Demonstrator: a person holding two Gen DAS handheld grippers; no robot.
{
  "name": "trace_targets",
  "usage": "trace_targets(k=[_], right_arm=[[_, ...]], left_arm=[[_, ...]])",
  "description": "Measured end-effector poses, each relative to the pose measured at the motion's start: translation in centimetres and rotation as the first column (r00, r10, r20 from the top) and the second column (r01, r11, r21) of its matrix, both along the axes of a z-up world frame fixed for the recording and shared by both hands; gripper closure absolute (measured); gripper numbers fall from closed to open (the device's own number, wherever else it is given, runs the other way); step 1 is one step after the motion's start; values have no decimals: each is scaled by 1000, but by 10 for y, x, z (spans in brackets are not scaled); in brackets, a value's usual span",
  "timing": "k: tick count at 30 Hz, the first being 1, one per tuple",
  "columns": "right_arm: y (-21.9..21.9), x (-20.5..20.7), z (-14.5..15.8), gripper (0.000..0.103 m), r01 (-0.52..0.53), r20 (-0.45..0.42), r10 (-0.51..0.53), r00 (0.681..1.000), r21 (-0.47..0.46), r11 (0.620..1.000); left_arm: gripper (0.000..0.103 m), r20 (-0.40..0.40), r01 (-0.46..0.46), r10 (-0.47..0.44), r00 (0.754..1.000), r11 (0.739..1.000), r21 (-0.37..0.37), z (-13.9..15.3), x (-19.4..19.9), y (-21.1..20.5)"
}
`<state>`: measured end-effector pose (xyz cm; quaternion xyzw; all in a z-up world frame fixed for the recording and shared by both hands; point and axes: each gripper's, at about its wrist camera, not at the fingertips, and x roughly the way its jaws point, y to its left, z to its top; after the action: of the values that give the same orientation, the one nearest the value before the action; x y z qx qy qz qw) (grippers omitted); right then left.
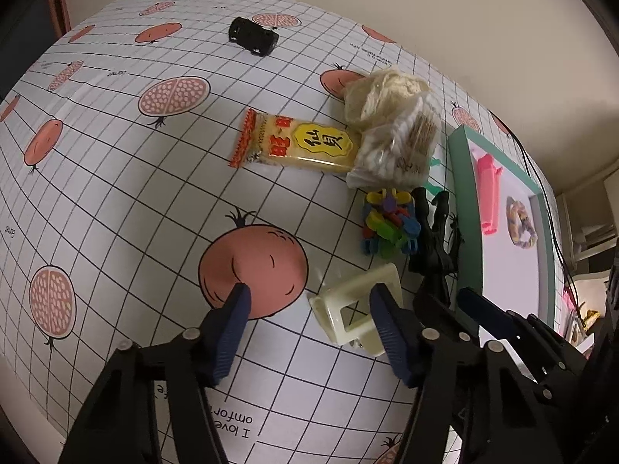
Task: Organize objects
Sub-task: 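Move the left gripper to the cream claw clip while the right approaches the black figure, then grasp the cream claw clip with the left gripper while the right grasps the black toy figure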
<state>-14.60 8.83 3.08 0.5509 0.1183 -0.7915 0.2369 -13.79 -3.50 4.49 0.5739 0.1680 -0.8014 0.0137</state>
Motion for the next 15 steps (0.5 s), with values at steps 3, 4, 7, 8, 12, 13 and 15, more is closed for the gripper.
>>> trace_targets(k=[3,4,7,8,12,13,15], right_arm=[[-1,0,-1,61,-7,4,7,1000,6,1000],[-2,-1,-3,62,-8,8,8,1000,7,1000],[-3,-1,-6,62,-9,15,9,1000,10,1000],[-3,-1,-7,62,-11,19,10,1000,14,1000],[-3,-2,-11,63,-5,28,5,1000,11,1000],[-3,-2,-11,63,-3,33,2,999,6,1000],[-3,-3,-13,65,3,38,-3,999,2,1000]], left_arm=[[46,10,-6,6,1000,1000,-2,-1,0,2],[47,11,-4,4,1000,1000,-3,-1,0,3],[51,16,0,0,1000,1000,-7,-3,0,5],[53,19,2,-1,1000,1000,-9,-3,0,5],[55,20,1,-1,1000,1000,-3,-4,-1,6],[56,18,3,-3,1000,1000,-3,-4,-1,6],[56,16,7,-7,1000,1000,-6,-3,-2,7]])
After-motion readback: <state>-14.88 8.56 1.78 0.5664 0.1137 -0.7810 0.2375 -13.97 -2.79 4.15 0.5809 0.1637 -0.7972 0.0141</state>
